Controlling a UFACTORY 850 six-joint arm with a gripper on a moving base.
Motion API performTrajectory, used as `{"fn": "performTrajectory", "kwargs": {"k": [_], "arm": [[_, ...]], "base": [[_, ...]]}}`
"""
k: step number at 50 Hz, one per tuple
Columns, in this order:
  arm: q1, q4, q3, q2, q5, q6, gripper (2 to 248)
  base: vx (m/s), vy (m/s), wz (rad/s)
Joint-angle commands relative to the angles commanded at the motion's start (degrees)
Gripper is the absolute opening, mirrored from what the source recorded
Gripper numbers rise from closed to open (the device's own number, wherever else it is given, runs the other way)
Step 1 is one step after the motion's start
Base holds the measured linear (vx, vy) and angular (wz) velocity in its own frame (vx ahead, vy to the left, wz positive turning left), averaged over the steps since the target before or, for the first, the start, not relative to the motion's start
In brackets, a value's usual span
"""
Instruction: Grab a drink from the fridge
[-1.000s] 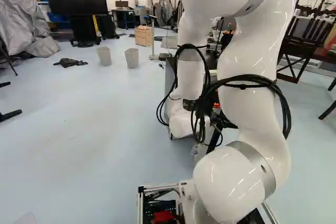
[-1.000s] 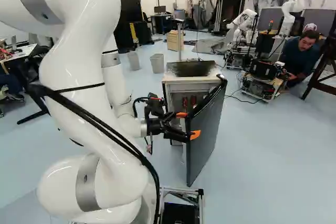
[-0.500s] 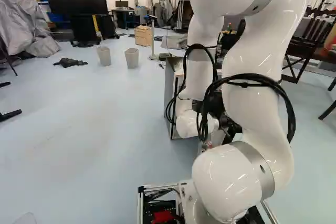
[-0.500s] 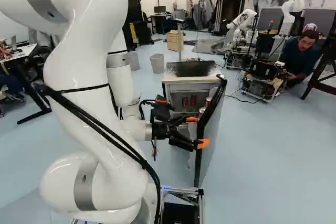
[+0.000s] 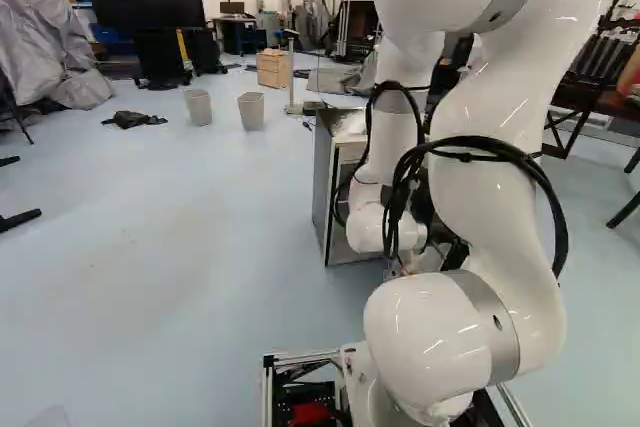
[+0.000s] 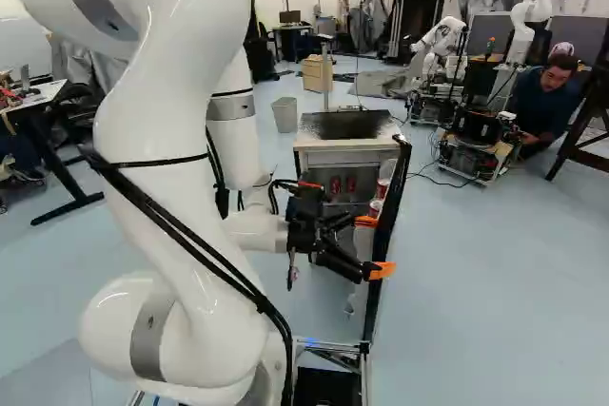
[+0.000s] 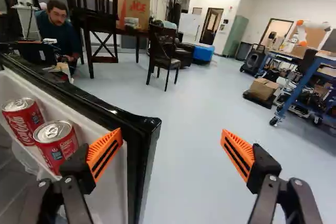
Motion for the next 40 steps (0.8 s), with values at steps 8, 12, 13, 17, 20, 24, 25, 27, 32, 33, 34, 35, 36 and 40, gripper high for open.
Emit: {"fn": "performTrajectory", "kwargs": {"k": [8, 12, 13, 17, 20, 24, 25, 27, 32, 33, 34, 35, 36, 40], "arm": [[-2.8, 0.0, -2.0, -0.7, 0.0, 0.0, 247], [-4.3, 0.0, -3.1, -1.2, 0.0, 0.0, 247], [-4.7, 0.0, -3.4, -1.3, 0.0, 0.0, 247], [-6.2, 0.0, -4.6, -1.8, 0.0, 0.0, 247], [-7.3, 0.0, -5.5, -2.1, 0.0, 0.0, 247], [-8.8, 0.0, -6.8, -2.7, 0.0, 0.0, 247], [-9.1, 0.0, -7.1, -2.8, 0.0, 0.0, 247], [-9.8, 0.0, -7.7, -3.0, 0.0, 0.0, 247], [-11.6, 0.0, -9.3, -3.7, 0.0, 0.0, 247], [-12.0, 0.0, -9.6, -3.9, 0.0, 0.0, 247], [-12.3, 0.0, -9.9, -4.0, 0.0, 0.0, 247], [-12.7, 0.0, -10.3, -4.2, 0.0, 0.0, 247], [-13.0, 0.0, -10.6, -4.3, 0.0, 0.0, 247], [-14.4, 0.0, -11.9, -4.9, 0.0, 0.0, 247]], "base": [[0.000, 0.000, 0.000], [0.000, 0.000, 0.000], [0.000, 0.000, 0.000], [0.000, 0.000, 0.000], [0.000, 0.000, 0.000], [0.000, 0.000, 0.000], [0.000, 0.000, 0.000], [0.000, 0.000, 0.000], [0.000, 0.000, 0.000], [0.000, 0.000, 0.000], [0.000, 0.000, 0.000], [0.000, 0.000, 0.000], [0.000, 0.000, 0.000], [0.000, 0.000, 0.000]]}}
